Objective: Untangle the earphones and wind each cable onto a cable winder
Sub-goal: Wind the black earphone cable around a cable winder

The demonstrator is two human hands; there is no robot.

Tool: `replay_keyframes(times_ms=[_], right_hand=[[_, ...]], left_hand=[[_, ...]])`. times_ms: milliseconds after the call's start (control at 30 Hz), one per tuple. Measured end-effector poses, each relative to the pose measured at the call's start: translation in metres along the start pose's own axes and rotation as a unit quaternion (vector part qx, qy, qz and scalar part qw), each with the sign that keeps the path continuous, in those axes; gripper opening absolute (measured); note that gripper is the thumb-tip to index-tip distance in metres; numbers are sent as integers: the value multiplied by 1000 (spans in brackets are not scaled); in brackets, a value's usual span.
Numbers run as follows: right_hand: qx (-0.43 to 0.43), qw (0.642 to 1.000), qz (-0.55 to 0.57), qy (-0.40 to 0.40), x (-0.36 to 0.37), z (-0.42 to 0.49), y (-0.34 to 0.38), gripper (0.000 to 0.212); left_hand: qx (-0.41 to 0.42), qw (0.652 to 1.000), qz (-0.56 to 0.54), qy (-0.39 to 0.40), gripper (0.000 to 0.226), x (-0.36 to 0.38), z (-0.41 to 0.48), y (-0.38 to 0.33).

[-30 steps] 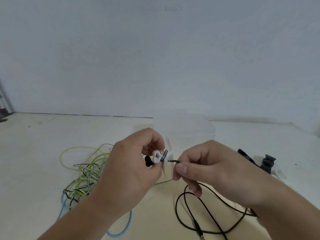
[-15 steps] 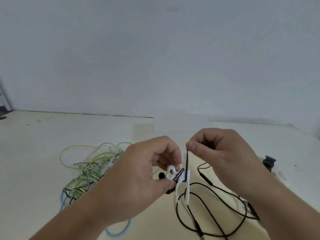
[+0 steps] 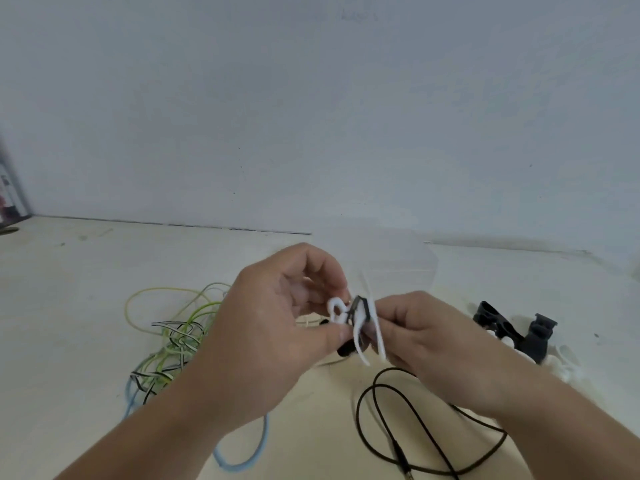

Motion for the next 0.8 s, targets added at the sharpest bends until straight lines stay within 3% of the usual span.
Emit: replay_keyframes(times_ms=[167, 300, 433, 533, 633, 800], right_hand=[[-38, 994, 59, 79, 13, -6, 10, 32], [-64, 992, 52, 98, 13, -10, 20, 29], [-80, 995, 64, -5, -10, -11, 27, 27], [-79, 991, 53, -88, -27, -13, 25, 22], [-64, 983, -5, -175, -40, -16, 22, 23], [-18, 970, 18, -243, -54, -18, 13, 20]], left_hand=[[9, 989, 71, -127, 44, -28, 1, 0], [24, 979, 159, -124, 44, -25, -1, -3], [45, 959, 274, -49, 44, -5, -3, -5], [53, 952, 302, 20, 45, 11, -5, -4], [33, 964, 256, 57, 47, 18, -8, -1], [-7, 987, 148, 63, 56, 17, -7, 3]])
Point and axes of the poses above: each hand's wrist, its own z-axis towards the middle knuckle, its own x-axis out of the palm, y = z × x, the point moved 9 cm from there along z, towards the middle knuckle, and after that the axes turned 12 degrees about -z, right-handed, at the moved point
